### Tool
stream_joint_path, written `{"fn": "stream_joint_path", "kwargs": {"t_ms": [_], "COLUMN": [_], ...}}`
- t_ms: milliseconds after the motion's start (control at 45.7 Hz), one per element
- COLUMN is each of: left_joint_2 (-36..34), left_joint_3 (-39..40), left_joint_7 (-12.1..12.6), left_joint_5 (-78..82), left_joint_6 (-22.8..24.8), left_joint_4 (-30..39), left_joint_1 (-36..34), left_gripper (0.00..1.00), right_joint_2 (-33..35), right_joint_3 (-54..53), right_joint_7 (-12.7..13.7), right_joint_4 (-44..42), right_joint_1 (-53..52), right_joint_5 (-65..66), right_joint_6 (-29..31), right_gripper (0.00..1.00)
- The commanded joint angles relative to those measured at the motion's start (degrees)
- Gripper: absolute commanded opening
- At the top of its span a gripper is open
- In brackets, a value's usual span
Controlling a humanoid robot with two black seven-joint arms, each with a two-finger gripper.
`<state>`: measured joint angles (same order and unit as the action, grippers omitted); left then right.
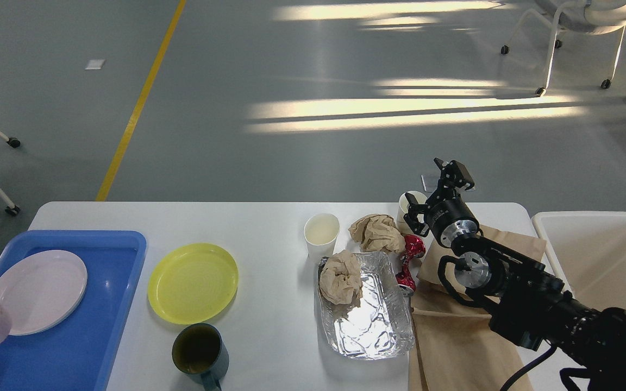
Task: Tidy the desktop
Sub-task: 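Lift the purple mug and set it on the blue tray, then open the left gripper and raise it off the mug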
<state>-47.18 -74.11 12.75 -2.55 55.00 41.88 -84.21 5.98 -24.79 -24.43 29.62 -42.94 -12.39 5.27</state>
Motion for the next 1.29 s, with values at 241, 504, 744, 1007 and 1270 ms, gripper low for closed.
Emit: {"fn": "stream_joint_path", "kwargs": {"t_ms": [241,504,744,1007,1270], "left_joint_2": [-1.51,-1.07,-0.99,-0.72,-0.81], "left_joint_3": [6.16,12.14,12.32,12.32,12.14], "left_joint_7": [-0.27,0.08,0.08,-0.1,-0.62], "left_joint_5": [-0.17,0.0,0.0,0.0,0.0], "left_joint_6": [0.0,0.0,0.0,0.0,0.0], "left_joint_4": [-7.6,-9.71,-9.71,-9.71,-9.63], "left_joint_1": [11.43,16.62,16.8,17.59,17.68], "left_gripper": [0.0,0.0,0.04,0.14,0.46], "right_joint_2": [0.0,0.0,0.0,0.0,0.0], "right_joint_3": [0.0,0.0,0.0,0.0,0.0], "right_joint_7": [0.0,0.0,0.0,0.0,0.0], "right_joint_4": [-0.01,-0.01,-0.01,-0.01,-0.01], "right_joint_1": [-0.04,0.05,-0.04,0.05,-0.04], "right_joint_5": [0.0,0.0,0.0,0.0,0.0], "right_joint_6": [0.0,0.0,0.0,0.0,0.0], "right_gripper": [1.0,1.0,1.0,1.0,1.0]}}
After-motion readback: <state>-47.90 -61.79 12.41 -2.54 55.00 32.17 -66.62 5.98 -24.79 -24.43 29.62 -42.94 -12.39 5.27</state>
